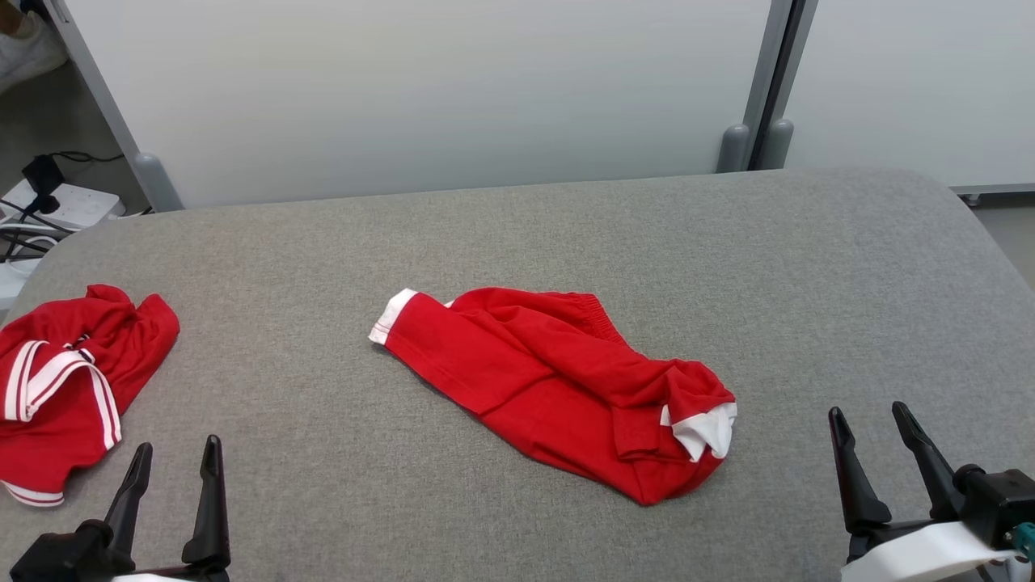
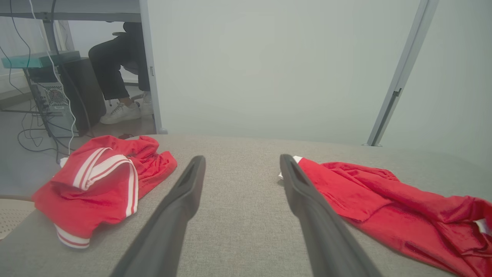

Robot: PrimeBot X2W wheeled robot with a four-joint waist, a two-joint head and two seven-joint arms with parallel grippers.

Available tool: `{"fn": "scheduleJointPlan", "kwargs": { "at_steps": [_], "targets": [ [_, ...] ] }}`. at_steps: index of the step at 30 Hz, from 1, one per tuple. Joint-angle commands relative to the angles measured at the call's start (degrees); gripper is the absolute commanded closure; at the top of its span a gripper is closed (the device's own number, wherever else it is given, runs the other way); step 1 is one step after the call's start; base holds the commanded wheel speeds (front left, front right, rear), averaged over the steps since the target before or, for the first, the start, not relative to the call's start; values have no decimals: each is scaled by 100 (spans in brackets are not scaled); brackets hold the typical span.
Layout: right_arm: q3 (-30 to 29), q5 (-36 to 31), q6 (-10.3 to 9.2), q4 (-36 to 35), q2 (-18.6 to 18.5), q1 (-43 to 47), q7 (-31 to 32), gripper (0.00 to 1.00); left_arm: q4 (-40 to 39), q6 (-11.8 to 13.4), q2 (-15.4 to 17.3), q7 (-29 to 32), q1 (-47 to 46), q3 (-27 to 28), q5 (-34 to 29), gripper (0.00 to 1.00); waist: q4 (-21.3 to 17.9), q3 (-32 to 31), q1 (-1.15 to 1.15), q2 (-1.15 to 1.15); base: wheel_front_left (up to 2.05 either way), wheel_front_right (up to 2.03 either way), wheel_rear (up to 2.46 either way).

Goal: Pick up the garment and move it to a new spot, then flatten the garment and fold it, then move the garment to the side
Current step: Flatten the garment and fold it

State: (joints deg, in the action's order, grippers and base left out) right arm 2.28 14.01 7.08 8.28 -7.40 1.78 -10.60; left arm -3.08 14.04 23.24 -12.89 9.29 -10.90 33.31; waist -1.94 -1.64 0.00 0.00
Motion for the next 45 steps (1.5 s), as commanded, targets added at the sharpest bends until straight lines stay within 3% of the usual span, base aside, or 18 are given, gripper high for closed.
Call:
{"fn": "scheduleJointPlan", "kwargs": {
  "at_steps": [1, 17, 24, 29, 33, 37, 45],
  "targets": [
    [98, -33, 41, -172, -67, -106, 14, 0, -110, 48, 132, -23, -153, 246, -15, 0, 0, 5, 0, 0, 0, 0, 0],
    [78, -5, 41, -252, -119, -134, 58, 0, -406, 38, 106, 443, -607, -279, -224, 0, -1, 15, 0, 0, 0, 0, 0],
    [86, -9, 41, -356, -140, -179, 93, 0, -298, -576, -304, 1007, -1312, -1405, -342, 0, -115, 181, 0, 0, 0, 0, 0],
    [94, -21, 41, -499, -139, -289, 100, 0, 505, -1293, -975, 1286, -2060, -2239, -215, 0, -289, 553, 0, 0, 0, 0, 0],
    [85, -29, 41, -576, -152, -402, 95, 0, 1391, -1719, -1455, 1461, -2651, -2627, -110, 0, -491, 875, 0, 0, 0, 0, 0],
    [108, -6, 41, -598, -129, -541, 44, 0, 2242, -1945, -1766, 1481, -3195, -2873, -30, 0, -738, 1184, 0, 0, 0, 0, 0],
    [172, 72, 41, -476, -67, -783, -115, 0, 3444, -2083, -1963, 1267, -3983, -3158, 53, 0, -1161, 1597, 0, 0, 0, 0, 0]
  ]
}}
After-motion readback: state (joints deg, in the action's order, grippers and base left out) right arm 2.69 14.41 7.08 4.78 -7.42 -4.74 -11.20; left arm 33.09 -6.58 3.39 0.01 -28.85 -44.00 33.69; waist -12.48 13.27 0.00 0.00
